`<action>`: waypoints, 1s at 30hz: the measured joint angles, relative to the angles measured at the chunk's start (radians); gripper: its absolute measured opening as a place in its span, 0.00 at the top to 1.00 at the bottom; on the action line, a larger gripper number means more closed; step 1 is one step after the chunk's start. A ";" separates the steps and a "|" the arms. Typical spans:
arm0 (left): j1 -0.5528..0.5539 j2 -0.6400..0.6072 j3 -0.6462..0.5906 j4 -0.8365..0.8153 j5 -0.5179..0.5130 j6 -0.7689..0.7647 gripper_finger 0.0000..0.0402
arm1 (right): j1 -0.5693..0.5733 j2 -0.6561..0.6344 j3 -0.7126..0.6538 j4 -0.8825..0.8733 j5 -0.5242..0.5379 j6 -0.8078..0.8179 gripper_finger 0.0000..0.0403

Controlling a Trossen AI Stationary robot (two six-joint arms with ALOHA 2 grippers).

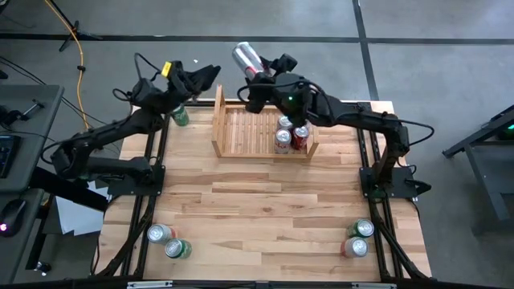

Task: Place canned beverage on shelf
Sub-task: Put the red-silver soda can aligned with the other red-silver soda can on the shelf

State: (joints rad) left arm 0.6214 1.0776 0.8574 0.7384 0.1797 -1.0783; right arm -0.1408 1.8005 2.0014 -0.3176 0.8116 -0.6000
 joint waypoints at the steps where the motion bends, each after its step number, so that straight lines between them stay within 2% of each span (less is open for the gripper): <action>1: 0.013 -0.012 0.000 -0.007 0.012 0.014 0.18 | -0.005 -0.008 0.000 -0.020 0.004 0.011 0.24; 4: 0.042 -0.063 0.000 -0.086 0.047 0.102 0.18 | -0.029 -0.047 0.000 -0.164 -0.002 0.108 0.24; 7: 0.048 -0.127 0.001 -0.279 0.024 0.248 0.18 | -0.080 -0.084 0.000 -0.374 -0.020 0.294 0.24; 9: 0.045 -0.153 0.021 -0.437 -0.014 0.352 0.18 | -0.133 -0.099 0.000 -0.515 -0.080 0.439 0.24; 11: 0.038 -0.160 0.052 -0.562 -0.048 0.421 0.18 | -0.201 -0.099 0.023 -0.649 -0.228 0.622 0.24; 13: 0.032 -0.153 0.086 -0.637 -0.059 0.466 0.18 | -0.284 -0.082 0.064 -0.764 -0.420 0.808 0.24; 15: 0.025 -0.133 0.118 -0.676 -0.059 0.499 0.18 | -0.357 -0.047 0.091 -0.841 -0.583 0.902 0.24; 21: -0.022 -0.065 0.194 -0.789 -0.059 0.583 0.18 | -0.470 0.082 0.163 -0.944 -0.800 0.966 0.24; 30: -0.058 -0.012 0.213 -0.899 -0.086 0.640 0.18 | -0.474 0.271 0.295 -1.128 -0.805 0.910 0.24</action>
State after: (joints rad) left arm 0.5633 1.0655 1.0706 -0.1605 0.0942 -0.4381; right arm -0.6151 2.0720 2.2968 -1.4461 0.0064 0.3098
